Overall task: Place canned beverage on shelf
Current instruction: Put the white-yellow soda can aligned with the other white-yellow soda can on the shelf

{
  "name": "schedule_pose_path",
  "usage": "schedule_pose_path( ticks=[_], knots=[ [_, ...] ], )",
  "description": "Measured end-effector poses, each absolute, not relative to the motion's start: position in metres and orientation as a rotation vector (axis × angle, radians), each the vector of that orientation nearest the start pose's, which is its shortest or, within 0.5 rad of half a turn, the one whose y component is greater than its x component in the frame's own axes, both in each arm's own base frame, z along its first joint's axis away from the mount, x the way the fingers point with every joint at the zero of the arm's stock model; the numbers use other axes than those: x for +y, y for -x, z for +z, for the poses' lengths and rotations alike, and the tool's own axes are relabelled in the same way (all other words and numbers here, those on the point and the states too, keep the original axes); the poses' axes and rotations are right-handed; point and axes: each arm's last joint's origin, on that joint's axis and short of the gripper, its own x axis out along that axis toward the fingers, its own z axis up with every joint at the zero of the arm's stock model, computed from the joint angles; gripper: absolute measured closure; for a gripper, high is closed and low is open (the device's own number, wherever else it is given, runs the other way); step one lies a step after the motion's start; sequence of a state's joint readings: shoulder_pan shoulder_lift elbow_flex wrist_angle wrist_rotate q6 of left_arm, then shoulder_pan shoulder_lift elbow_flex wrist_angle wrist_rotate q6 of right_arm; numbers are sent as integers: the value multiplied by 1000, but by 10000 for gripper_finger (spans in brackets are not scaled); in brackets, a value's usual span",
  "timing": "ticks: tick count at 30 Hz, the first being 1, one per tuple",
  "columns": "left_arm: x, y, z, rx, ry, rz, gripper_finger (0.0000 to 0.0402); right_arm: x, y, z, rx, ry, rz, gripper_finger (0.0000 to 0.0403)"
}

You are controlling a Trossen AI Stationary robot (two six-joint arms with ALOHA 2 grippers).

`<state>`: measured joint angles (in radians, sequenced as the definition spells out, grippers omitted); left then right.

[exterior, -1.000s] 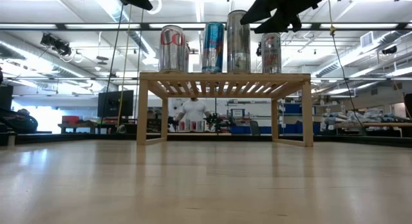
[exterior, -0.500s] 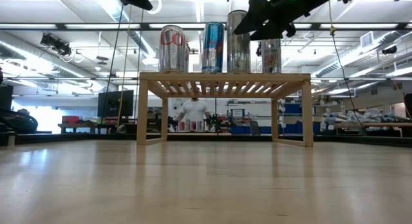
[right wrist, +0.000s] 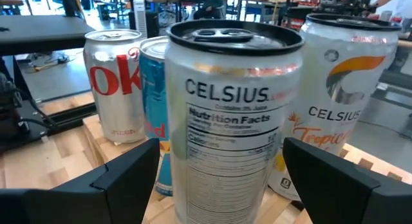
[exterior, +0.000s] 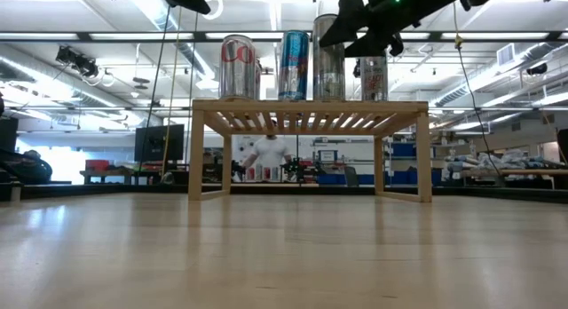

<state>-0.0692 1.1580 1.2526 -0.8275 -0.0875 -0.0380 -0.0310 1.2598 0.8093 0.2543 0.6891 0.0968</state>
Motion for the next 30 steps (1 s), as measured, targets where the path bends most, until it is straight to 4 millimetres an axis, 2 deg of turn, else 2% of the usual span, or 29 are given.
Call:
schedule_pose_path(
  ticks=[18, 25, 30],
  knots=[
    [-13, -224, 364, 730, -29, 28, 67, -38, -274, 284, 168, -28, -666, 139],
    [-13, -224, 364, 730, -29, 28, 67, -39, -272, 285, 192, 0, -660, 140],
    [-13, -223, 363, 740, -30, 28, 67, -42, -262, 293, 191, -11, -537, 141]
  ],
)
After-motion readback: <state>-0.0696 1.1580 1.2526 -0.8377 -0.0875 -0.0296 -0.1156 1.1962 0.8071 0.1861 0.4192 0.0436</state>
